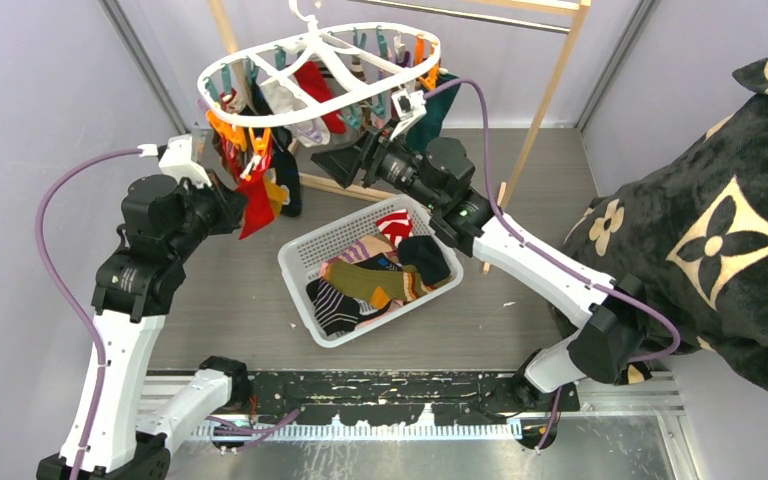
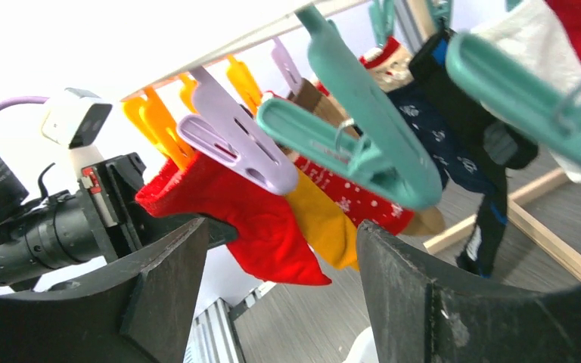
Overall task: Clip the socks to the hanger
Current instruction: Open the clamp at the hanger.
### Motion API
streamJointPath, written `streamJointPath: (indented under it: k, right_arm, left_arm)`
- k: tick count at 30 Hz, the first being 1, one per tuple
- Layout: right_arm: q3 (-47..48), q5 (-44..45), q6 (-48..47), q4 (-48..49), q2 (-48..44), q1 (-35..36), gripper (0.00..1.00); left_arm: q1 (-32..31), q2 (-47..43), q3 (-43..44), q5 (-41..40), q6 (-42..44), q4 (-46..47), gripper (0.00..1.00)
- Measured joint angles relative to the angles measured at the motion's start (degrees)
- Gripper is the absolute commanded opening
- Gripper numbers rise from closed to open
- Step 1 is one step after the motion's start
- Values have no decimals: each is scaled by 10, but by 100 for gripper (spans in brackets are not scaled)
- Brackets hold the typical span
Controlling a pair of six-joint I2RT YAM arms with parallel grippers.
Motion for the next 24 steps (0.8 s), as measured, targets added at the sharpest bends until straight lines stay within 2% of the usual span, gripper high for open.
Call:
streamJointPath:
  k: [10,19,24]
  right_arm:
    - [26,-70,76,122,84,-22,77]
    - [25,-76,133,221,109,-24,70]
    - [7,-64,145,277,109,-24,61]
  left_arm:
    - [0,12,21,-8,0,-12,0]
    - [0,12,22,-13,0,-13,0]
    - [0,12,22,-17,0,-14,0]
